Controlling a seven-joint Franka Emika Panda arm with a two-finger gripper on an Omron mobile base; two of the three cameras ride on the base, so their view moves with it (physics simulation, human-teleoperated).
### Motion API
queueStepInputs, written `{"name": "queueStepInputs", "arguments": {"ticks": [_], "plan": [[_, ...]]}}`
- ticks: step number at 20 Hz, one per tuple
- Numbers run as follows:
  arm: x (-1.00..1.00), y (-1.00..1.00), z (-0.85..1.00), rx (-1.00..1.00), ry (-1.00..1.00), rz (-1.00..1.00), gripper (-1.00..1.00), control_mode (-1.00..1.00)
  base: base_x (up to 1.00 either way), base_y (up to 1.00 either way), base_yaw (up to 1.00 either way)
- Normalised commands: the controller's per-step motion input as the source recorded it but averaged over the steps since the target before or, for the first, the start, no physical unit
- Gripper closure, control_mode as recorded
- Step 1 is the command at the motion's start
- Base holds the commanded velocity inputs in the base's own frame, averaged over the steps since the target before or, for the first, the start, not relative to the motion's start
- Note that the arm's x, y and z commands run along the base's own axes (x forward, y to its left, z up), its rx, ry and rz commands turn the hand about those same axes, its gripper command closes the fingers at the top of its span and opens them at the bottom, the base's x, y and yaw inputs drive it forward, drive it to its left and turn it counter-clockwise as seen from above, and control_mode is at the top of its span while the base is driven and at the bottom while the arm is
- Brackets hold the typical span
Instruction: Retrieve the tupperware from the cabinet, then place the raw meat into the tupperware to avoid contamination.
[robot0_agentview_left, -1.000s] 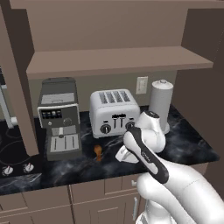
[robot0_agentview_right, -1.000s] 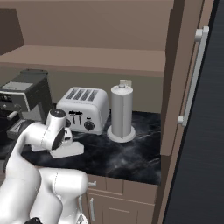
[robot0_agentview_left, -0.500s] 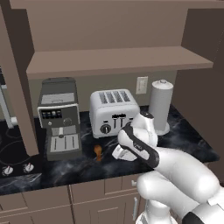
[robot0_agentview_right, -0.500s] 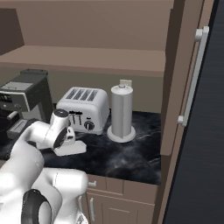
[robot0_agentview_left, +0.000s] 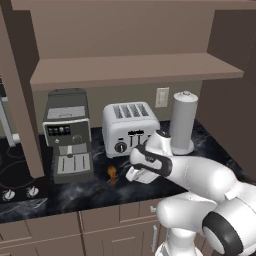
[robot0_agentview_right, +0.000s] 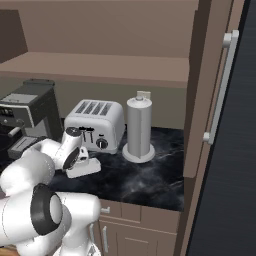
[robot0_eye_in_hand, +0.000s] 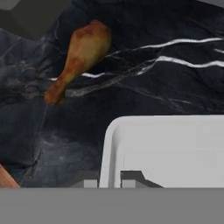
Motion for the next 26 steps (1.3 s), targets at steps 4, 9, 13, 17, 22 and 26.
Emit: {"name": "queueStepInputs", "arguments": {"ticks": [4,9,13,17,22,26], "plan": [[0.17,0.0,-0.25,0.0,0.0,-0.02,1.0,-1.0,0.0,0.0,0.0],[0.17,0.0,-0.2,0.0,0.0,-0.02,1.0,-1.0,0.0,0.0,0.0],[0.17,0.0,-0.17,0.0,0.0,-0.02,1.0,-1.0,0.0,0.0,0.0],[0.15,0.0,-0.16,0.0,0.0,-0.02,-1.0,-1.0,0.0,0.0,0.0],[0.03,-0.03,-0.1,0.0,0.0,-0.02,-1.0,-1.0,0.0,0.0,0.0],[0.0,-0.12,-0.01,0.0,0.01,-0.03,-1.0,-1.0,0.0,0.0,0.0]]}}
